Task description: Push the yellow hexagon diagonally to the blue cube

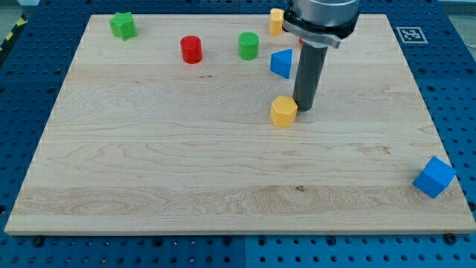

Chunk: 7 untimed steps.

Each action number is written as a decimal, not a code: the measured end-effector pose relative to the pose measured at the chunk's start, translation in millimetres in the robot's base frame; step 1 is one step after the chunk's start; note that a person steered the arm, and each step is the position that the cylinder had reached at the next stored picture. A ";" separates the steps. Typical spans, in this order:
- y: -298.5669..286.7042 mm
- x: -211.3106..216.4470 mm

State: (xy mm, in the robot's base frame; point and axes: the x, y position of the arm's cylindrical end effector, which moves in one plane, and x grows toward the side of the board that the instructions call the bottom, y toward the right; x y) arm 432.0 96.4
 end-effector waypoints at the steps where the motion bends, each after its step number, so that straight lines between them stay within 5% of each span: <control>1: 0.0 -14.2; 5: -102.3 -9.4; 7: 4.4 32.7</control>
State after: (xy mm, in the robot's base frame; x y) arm 464.7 100.8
